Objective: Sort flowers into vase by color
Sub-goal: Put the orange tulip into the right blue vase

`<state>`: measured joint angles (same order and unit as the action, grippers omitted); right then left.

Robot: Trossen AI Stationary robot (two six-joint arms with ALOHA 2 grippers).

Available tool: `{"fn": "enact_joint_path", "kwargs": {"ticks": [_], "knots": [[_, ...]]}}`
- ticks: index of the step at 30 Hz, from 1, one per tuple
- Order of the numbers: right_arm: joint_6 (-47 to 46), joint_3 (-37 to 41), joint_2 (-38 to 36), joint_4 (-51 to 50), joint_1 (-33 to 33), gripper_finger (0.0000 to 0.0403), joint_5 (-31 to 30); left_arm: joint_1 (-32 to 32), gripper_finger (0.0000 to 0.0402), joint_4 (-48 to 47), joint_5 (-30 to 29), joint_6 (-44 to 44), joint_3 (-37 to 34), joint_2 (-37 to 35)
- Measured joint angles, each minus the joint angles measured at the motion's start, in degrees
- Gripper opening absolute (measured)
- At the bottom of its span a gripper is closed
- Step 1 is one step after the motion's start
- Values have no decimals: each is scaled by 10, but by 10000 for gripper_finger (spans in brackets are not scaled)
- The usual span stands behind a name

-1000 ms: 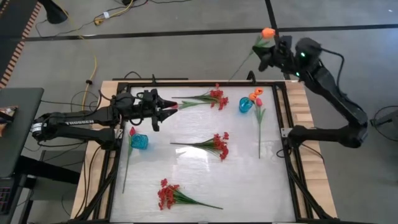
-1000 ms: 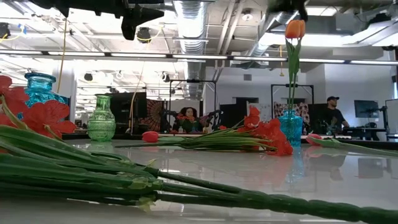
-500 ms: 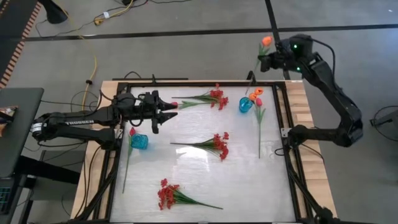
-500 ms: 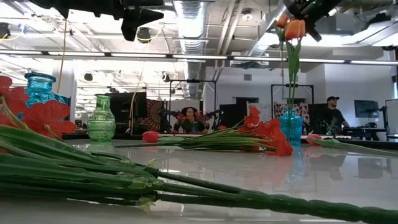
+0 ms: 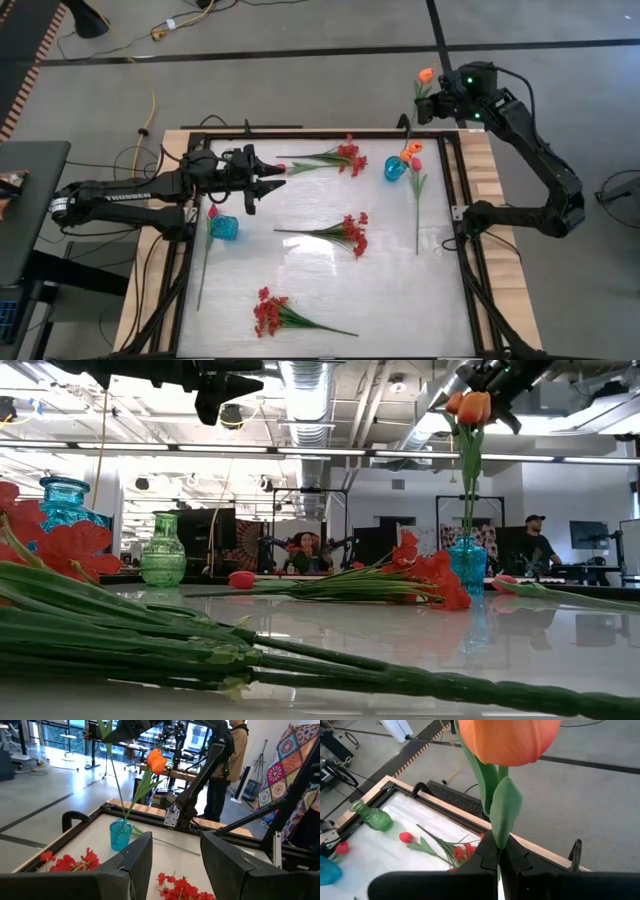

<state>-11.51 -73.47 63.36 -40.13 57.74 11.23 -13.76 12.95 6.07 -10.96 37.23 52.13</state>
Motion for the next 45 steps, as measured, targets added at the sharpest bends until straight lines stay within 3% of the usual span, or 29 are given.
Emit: {"fn": "enact_joint_path", "kwargs": {"ticks": [5, 16, 27, 45], "knots": [[9, 0, -1, 3, -17, 25, -39, 0, 155, 0, 0, 0, 0, 0], [32, 2, -4, 13, -38, 24, -66, 0, 155, -3, 5, -1, 0, 0], [-11, 140, -134, 148, -42, 24, -84, 0, 155, -5, 8, -1, 0, 0], [-20, 147, -124, 118, -77, 24, -82, 0, 155, -2, 6, 8, 0, 0]]}}
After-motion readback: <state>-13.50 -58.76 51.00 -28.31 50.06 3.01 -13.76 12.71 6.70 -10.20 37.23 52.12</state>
